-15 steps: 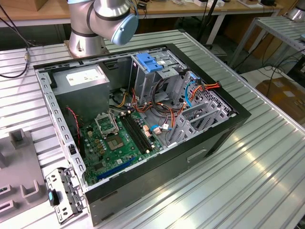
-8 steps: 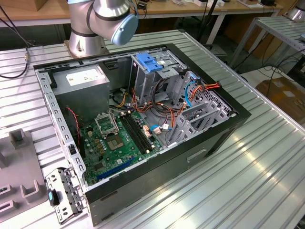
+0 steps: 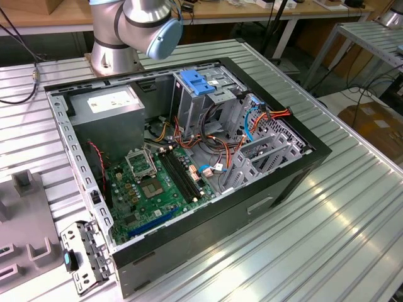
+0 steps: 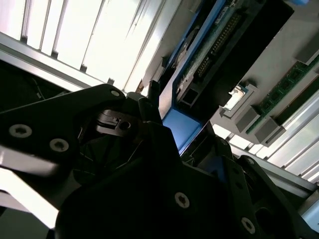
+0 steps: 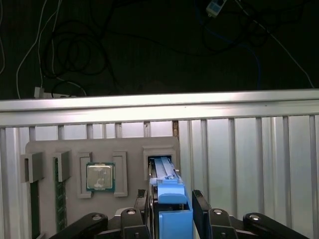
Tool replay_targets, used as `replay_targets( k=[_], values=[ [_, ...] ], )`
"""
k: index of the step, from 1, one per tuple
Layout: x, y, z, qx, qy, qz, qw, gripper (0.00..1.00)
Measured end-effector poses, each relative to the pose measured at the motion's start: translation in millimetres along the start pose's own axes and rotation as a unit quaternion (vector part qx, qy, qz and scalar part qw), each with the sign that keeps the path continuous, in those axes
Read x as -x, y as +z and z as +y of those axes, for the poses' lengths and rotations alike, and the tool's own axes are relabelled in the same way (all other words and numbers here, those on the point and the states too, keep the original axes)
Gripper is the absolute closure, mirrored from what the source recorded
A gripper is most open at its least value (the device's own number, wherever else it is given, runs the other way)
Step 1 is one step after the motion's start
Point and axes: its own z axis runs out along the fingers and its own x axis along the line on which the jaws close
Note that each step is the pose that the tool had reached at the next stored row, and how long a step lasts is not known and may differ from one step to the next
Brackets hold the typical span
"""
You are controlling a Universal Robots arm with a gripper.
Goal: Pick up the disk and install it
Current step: 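Pick up the disk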
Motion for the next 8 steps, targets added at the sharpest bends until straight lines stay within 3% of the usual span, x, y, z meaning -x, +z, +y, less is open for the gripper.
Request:
replay_targets(
  k=[8],
  values=[
    [-0.1, 1.6, 0.2, -0.0002, 0.0, 0.0, 1.0, 0.52]
  ],
)
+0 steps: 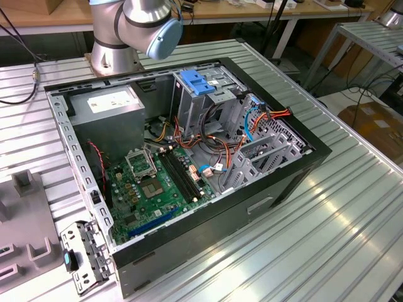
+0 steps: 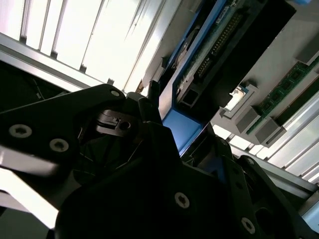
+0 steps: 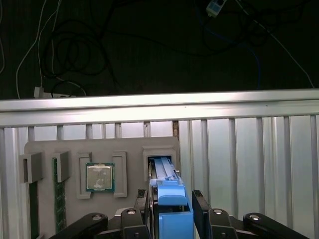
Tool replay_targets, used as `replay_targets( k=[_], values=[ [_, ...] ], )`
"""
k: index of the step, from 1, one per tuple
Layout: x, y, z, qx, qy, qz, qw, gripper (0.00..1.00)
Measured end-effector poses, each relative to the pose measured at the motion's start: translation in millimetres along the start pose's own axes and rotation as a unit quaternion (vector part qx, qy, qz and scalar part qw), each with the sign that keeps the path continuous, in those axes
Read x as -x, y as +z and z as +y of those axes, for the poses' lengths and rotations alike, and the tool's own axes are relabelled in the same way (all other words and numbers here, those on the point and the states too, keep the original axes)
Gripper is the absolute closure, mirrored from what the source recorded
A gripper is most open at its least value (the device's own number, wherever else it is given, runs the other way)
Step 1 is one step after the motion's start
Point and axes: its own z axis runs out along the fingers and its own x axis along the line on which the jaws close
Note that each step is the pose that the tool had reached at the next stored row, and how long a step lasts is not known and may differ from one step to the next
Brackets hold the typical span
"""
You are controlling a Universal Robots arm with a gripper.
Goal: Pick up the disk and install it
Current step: 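Pick up the disk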
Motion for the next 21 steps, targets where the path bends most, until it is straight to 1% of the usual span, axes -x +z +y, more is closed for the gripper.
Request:
replay_targets(
  k=[8, 10, 11, 15, 21],
  values=[
    [0.0, 0.0, 0.1, 0.0, 0.0, 0.0, 1.0, 0.52],
    [0.0, 0.0, 0.1, 0.0, 0.0, 0.0, 1.0, 0.53],
    [0.0, 0.0, 0.1, 0.0, 0.0, 0.0, 1.0, 0.6],
    [0.0, 0.0, 0.1, 0.0, 0.0, 0.0, 1.0, 0.63],
    [0.0, 0.1, 0.2, 0.0, -0.001, 0.0, 1.0, 0.63]
  ],
)
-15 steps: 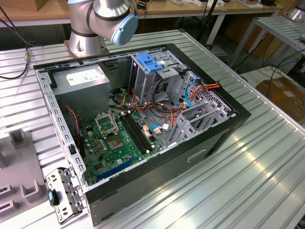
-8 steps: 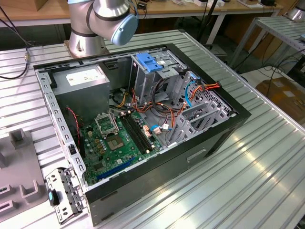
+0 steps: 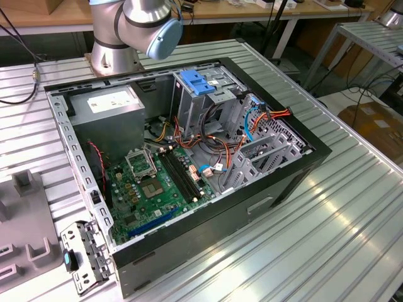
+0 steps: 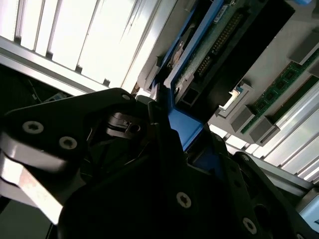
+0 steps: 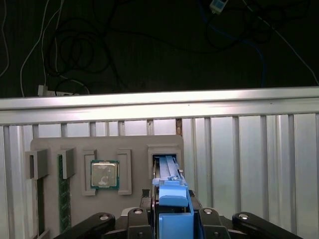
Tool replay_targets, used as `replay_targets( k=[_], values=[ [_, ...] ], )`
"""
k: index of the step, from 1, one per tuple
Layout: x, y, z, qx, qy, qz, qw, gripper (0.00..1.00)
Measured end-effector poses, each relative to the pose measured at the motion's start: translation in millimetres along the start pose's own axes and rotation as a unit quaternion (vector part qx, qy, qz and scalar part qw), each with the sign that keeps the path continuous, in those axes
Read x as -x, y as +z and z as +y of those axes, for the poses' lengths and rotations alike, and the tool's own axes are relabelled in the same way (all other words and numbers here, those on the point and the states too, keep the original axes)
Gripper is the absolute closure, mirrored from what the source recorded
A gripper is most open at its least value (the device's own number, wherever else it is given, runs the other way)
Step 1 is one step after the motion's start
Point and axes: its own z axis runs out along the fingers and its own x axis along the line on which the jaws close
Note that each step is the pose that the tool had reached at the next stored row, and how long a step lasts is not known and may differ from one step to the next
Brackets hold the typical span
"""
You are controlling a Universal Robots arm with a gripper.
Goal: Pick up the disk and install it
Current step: 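Pick up the disk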
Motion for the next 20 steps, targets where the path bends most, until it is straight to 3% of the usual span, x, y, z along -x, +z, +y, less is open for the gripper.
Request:
replay_targets(
  k=[20],
  values=[
    [0.0, -1.5, 0.0, 0.0, -0.002, 0.0001, 1.0, 0.63]
  ],
)
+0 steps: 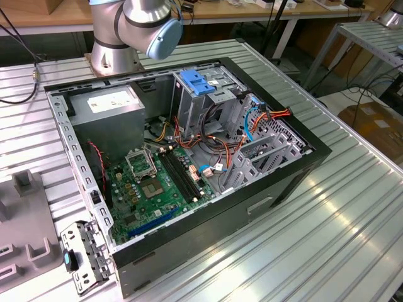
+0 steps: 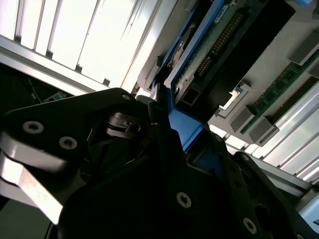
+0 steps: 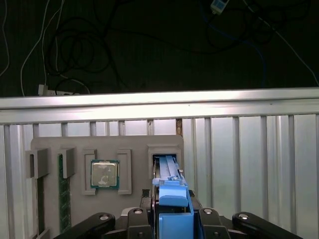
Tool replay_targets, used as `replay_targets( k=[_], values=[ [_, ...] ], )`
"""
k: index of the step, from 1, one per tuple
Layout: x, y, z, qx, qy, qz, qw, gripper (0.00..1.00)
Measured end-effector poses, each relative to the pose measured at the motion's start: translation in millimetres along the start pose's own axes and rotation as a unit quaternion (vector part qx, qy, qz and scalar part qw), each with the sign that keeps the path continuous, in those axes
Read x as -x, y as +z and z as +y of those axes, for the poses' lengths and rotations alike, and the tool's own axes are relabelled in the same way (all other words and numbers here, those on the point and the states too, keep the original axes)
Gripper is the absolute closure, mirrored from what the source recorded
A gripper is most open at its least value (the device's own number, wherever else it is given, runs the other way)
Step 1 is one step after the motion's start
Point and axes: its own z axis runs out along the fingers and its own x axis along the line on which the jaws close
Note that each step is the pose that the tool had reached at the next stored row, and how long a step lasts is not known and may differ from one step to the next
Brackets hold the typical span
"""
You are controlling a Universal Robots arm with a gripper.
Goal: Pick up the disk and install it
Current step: 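Pick up the disk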
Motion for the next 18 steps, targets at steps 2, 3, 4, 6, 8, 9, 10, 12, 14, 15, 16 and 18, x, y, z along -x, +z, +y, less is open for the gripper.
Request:
replay_targets(
  k=[2, 3, 4, 6, 8, 9, 10, 12, 14, 15, 16, 18],
  values=[
    [0.0, -4.1, 0.0, -0.0002, 0.0, 0.0001, 1.0, 0.63],
    [0.0, -5.9, 0.0, -0.0002, 0.0, 0.0002, 1.0, 0.63],
    [0.1, -7.9, 0.0, -0.0003, 0.0, 0.0003, 1.0, 0.63],
    [0.1, -13.7, 0.0, -0.0006, 0.0, 0.0008, 1.0, 0.63],
    [0.2, -18.6, 0.0, -0.0008, 0.0, 0.0014, 1.0, 0.63],
    [0.2, -21.9, 0.0, -0.001, 0.0, 0.0019, 1.0, 0.63],
    [0.3, -26.3, 0.1, -0.0012, 0.0, 0.0024, 1.0, 0.63],
    [0.4, -31.6, 0.1, -0.0013, 0.0, 0.0036, 0.99999, 0.63],
    [0.4, -35.4, 0.1, -0.0016, 0.0, 0.0047, 0.99999, 0.63],
    [0.4, -37.1, 0.1, -0.0017, 0.0, 0.0052, 0.99999, 0.63],
    [0.5, -39.3, 0.1, -0.0019, 0.0, 0.0058, 0.99998, 0.63],
    [0.5, -43.8, 0.2, -0.0021, 0.0, 0.0073, 0.99997, 0.63]
  ],
)
